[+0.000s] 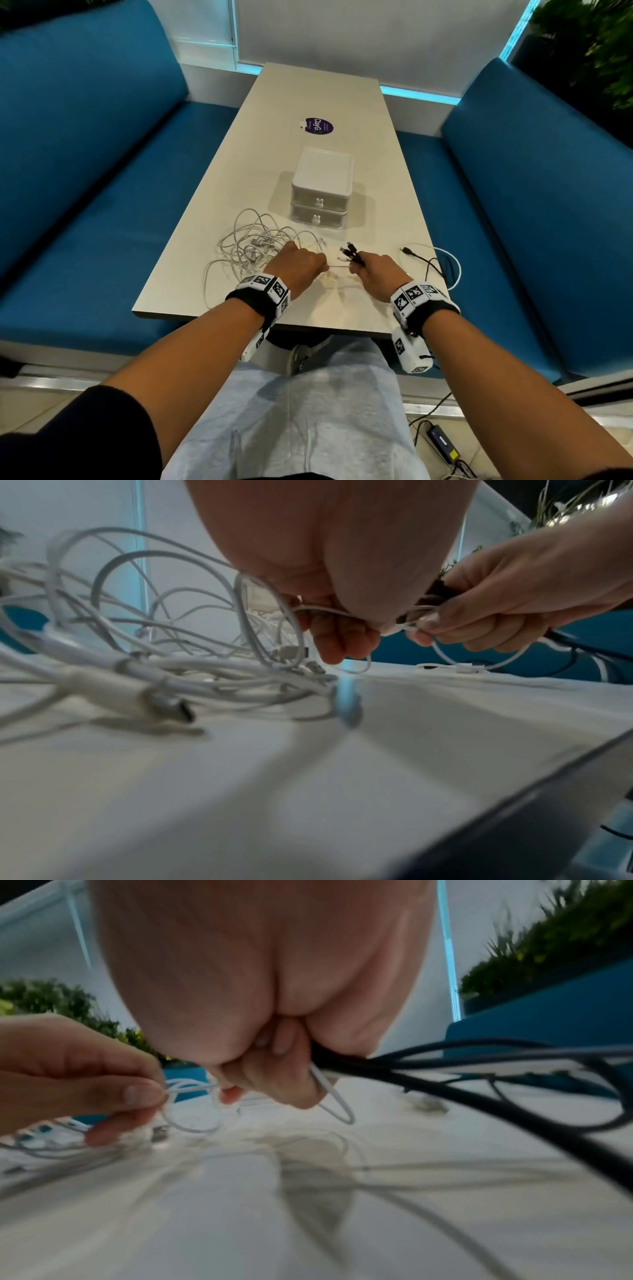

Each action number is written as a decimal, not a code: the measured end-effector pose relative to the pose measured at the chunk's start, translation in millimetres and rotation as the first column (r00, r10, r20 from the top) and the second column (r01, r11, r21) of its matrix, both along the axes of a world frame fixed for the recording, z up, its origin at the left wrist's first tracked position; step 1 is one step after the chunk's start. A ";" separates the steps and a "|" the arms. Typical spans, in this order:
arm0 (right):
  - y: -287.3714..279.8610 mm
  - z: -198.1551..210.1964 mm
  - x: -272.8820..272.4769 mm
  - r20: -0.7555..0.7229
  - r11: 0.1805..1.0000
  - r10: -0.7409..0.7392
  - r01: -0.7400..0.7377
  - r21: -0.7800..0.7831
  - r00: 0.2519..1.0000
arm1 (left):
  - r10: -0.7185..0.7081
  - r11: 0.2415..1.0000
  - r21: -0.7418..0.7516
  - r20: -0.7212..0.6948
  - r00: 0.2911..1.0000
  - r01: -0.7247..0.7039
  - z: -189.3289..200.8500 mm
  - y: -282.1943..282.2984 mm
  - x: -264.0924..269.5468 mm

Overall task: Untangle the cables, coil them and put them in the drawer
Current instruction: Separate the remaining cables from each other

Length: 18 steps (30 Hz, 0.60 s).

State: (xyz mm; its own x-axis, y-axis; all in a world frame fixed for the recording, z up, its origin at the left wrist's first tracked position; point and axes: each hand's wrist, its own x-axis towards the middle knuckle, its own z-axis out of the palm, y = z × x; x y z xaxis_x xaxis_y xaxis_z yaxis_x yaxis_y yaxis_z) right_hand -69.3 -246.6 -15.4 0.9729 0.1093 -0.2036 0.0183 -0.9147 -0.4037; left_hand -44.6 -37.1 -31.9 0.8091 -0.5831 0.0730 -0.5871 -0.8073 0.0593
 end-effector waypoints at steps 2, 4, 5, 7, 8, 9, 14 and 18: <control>-18.8 1.4 0.2 0.001 0.993 -0.074 0.073 -0.096 0.997 | 0.028 1.000 0.004 0.032 0.999 -0.028 -3.4 7.8 2.4; -29.3 0.2 -0.1 0.017 0.979 -0.128 0.129 -0.156 0.992 | 0.020 1.000 0.002 0.057 0.998 -0.020 -8.2 9.0 3.0; -29.9 -1.2 0.4 0.037 0.975 -0.145 0.149 -0.165 0.989 | 0.010 1.000 0.003 0.056 0.998 -0.010 -9.2 6.9 3.1; -24.5 -3.5 0.7 0.093 0.974 -0.179 0.190 -0.126 0.979 | 0.010 1.000 -0.003 0.045 0.999 -0.010 -8.4 -0.6 2.0; -20.1 -3.6 1.1 0.131 0.973 -0.199 0.211 -0.087 0.971 | 0.014 1.000 0.002 0.041 0.999 -0.014 -6.8 -4.4 1.0; -15.4 -2.8 0.8 0.161 0.973 -0.218 0.226 -0.036 0.963 | 0.016 1.000 0.009 0.037 0.999 -0.017 -5.9 -7.1 0.0; 21.8 0.3 -7.2 0.187 0.977 -0.147 0.114 0.181 0.971 | 0.023 1.000 -0.002 0.025 0.999 -0.023 2.5 -15.7 -3.6; 36.5 -1.9 -10.1 0.084 0.985 -0.053 0.038 0.168 0.995 | 0.004 1.000 0.029 0.011 1.000 -0.004 1.2 -16.2 -3.7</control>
State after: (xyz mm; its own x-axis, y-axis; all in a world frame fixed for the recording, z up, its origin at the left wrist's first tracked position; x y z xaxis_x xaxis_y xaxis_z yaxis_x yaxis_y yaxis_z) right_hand -79.5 -210.1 -17.3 0.9909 0.0896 -0.1001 0.0201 -0.8358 -0.5487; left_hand -48.3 -53.4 -30.7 0.8106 -0.5820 0.0653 -0.5845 -0.8108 0.0292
